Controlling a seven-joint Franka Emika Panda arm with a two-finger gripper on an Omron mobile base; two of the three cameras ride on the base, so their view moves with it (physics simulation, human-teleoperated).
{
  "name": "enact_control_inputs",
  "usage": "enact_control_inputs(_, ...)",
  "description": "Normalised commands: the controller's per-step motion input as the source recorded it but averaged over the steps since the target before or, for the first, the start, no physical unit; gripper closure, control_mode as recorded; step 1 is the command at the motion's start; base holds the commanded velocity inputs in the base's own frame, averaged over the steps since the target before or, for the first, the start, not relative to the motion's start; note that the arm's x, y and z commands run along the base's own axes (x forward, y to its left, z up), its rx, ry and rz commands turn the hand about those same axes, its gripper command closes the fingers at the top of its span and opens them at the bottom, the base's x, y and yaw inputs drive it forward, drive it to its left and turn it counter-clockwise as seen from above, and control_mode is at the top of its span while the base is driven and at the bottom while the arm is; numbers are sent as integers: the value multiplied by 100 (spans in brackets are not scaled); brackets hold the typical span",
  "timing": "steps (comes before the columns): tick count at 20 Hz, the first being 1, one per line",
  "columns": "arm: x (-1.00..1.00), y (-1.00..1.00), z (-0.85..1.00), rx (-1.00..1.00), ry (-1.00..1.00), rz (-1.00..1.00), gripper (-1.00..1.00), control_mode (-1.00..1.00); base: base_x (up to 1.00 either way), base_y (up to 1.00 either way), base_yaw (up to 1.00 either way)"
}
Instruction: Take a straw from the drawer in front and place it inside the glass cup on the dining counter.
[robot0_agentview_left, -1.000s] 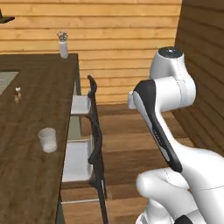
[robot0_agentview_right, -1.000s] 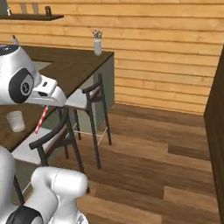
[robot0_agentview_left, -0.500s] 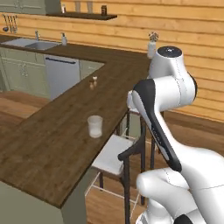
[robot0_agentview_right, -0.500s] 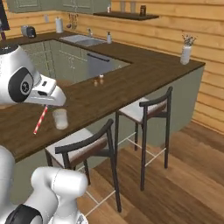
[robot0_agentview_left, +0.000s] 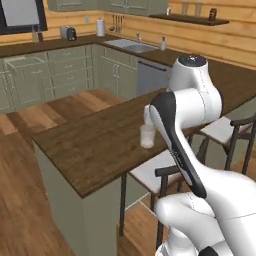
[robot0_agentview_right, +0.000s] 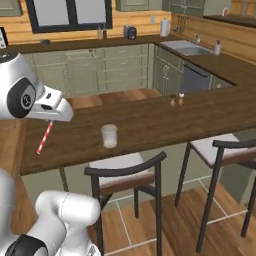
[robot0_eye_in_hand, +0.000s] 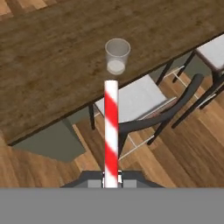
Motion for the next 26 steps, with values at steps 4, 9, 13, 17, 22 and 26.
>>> enact_control_inputs(4,0,0,0,0,0,0,100,100,1,-92,56)
enact_control_inputs(9,0,0,0,0,0,0,100,100,5,-100,50)
enact_control_inputs(13,0,0,0,0,0,0,100,100,25,-99,48)
enact_control_inputs(17,0,0,0,0,0,0,100,100,56,-89,42)
enact_control_inputs(22,0,0,0,0,0,0,100,100,91,-61,26)
enact_control_inputs(26,0,0,0,0,0,0,100,100,100,-16,9)
